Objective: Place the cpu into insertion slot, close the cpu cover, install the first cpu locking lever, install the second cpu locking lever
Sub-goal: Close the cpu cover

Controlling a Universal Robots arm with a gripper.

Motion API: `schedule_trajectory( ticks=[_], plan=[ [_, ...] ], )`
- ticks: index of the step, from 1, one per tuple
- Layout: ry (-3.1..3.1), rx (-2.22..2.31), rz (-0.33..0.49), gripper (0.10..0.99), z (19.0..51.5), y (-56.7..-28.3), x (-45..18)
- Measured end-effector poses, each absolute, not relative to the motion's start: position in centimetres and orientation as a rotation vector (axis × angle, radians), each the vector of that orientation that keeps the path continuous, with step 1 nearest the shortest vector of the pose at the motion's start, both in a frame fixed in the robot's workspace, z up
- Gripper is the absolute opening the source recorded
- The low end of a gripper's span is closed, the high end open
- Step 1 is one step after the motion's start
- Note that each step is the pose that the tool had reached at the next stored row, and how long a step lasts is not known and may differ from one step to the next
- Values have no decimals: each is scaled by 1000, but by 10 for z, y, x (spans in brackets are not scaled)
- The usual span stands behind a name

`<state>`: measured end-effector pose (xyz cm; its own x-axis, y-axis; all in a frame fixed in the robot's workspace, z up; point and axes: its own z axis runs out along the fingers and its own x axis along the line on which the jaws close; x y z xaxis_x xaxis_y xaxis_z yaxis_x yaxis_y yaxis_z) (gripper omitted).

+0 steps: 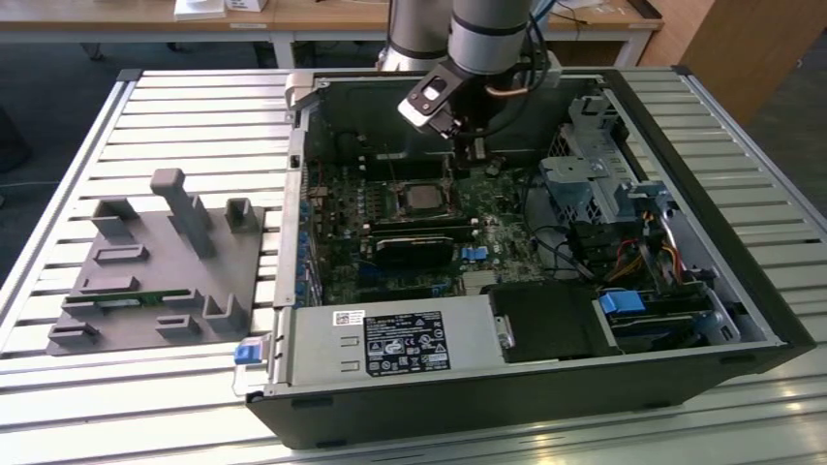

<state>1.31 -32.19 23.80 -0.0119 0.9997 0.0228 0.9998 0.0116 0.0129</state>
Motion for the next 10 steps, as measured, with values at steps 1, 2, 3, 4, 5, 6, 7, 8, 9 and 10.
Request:
schedule_trajectory(
  ticks=[1,2,3,4,5,6,7,8,9,10],
  plan=[
    [-2229,-2203,-40,106,237,-322,12],
    [-2229,-2203,-39,106,237,-322,12],
    [-2229,-2203,-39,106,236,-322,11],
    [-2229,-2203,-39,106,234,-322,9],
    [-2229,-2203,-39,106,233,-322,8],
    [-2229,-2203,-39,106,232,-322,7],
    [-2229,-2203,-39,106,230,-322,6],
    [-2229,-2203,-39,106,229,-322,5],
    [-2229,-2203,-39,106,228,-322,4],
    [-2229,-2203,-39,106,226,-322,3]
  ],
)
